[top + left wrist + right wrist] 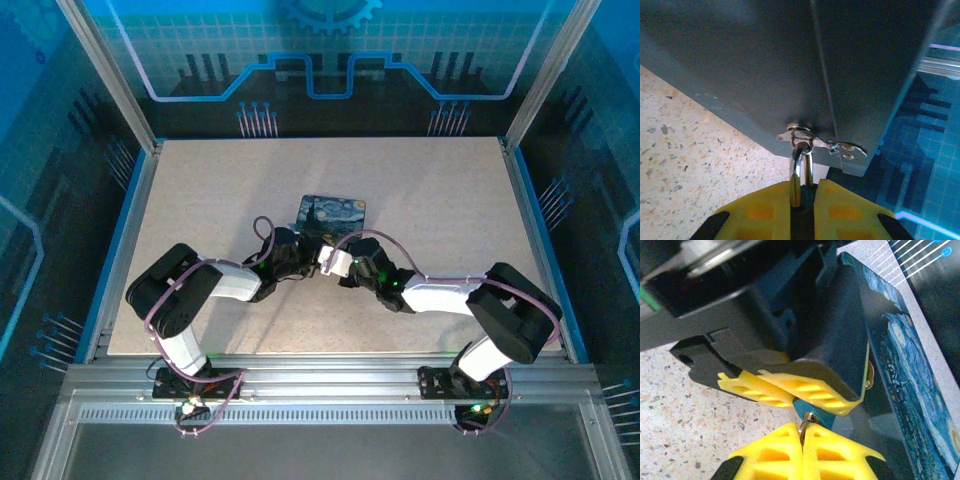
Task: Unlock the padlock with the key
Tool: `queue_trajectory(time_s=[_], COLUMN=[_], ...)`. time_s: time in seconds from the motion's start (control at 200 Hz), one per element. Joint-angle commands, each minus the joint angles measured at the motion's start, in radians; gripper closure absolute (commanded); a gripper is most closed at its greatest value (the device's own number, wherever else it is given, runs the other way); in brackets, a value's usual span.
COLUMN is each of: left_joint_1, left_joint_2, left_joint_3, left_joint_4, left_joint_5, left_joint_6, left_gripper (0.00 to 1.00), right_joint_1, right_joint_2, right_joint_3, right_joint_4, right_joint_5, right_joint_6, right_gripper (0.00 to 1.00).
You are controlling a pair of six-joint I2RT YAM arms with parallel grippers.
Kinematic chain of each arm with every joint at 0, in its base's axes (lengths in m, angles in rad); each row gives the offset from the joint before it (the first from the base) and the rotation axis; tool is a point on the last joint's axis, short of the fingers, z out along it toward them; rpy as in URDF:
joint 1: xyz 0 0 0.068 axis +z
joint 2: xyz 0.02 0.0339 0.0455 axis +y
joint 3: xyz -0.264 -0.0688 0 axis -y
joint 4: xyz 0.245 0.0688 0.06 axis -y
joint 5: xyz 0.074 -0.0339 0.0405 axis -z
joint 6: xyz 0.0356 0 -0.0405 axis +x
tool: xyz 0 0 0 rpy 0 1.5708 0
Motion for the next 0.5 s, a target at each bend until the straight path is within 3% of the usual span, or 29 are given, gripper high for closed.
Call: queue_trajectory(time_s=[0.0, 0.495], left_joint_1=[-0.011, -0.019], left_joint_2=[-0.004, 0.01], left_joint_3=[0.004, -0.003], left_joint_4=[0.036, 0.037], left_joint_5=[0.036, 0.026], left_joint_6=[-0.012, -0.01], left_gripper=[1.0, 1.0], right_joint_1=[0.007, -0.036], right_joint_2=[0.018, 0.061], right_joint_3=[0.051, 0.059], right_joint_4=[0.061, 0.098], right_joint_5=[-0.033, -0.197], right_joint_6=[0.216, 0.805], right_gripper=[1.0, 1.0])
